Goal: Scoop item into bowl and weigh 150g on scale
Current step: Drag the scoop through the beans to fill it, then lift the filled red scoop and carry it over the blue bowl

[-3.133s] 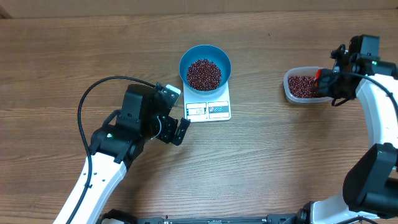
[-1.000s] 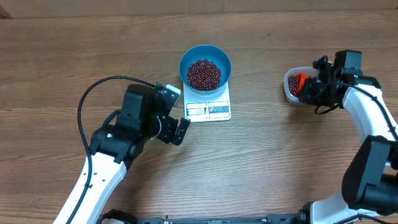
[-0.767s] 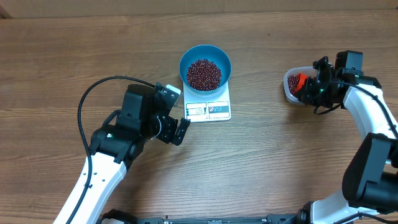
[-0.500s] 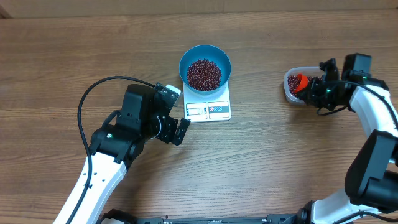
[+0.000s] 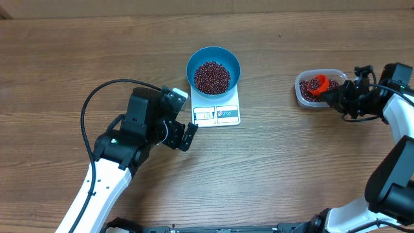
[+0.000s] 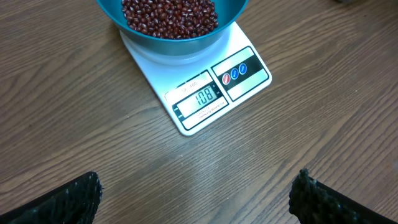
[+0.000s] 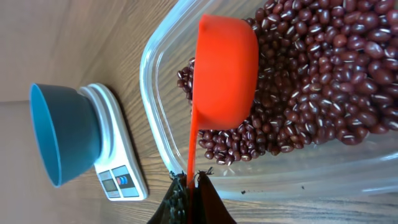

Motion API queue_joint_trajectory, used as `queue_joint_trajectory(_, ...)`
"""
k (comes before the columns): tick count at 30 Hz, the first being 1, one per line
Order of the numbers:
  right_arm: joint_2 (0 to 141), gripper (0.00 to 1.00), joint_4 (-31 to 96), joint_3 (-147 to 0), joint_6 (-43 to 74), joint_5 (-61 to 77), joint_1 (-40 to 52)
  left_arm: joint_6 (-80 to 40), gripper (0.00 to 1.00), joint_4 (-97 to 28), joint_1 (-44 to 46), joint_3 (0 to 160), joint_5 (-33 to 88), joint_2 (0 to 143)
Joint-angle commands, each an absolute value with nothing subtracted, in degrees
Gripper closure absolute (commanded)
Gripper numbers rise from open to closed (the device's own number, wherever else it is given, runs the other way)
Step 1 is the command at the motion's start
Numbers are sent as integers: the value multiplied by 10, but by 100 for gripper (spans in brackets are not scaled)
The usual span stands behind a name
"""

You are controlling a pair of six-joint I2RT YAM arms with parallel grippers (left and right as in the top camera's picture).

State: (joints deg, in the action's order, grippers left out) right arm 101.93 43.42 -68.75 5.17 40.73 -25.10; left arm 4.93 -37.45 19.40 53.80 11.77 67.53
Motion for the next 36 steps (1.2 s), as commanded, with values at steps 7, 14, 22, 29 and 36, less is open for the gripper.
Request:
queue_joint_trajectory(7,1023,96,439,-682,30,517,-305,62,0,-373,191,535,116,675)
queue_joint_trajectory(14,1023,96,478,-682,-46,589,-347,62,0,-373,191,535,116,675)
queue_joint_trajectory(22,1023,96,521,-682,-145,688,-362,62,0,-373,191,535,116,675)
queue_joint_trajectory(29,1020,96,531,-682,-170,765,-358,62,1,-373,191,535,116,675)
queue_joint_trajectory(36,998,96,533,-683,-163,781,-319,62,0,-373,191,535,116,675)
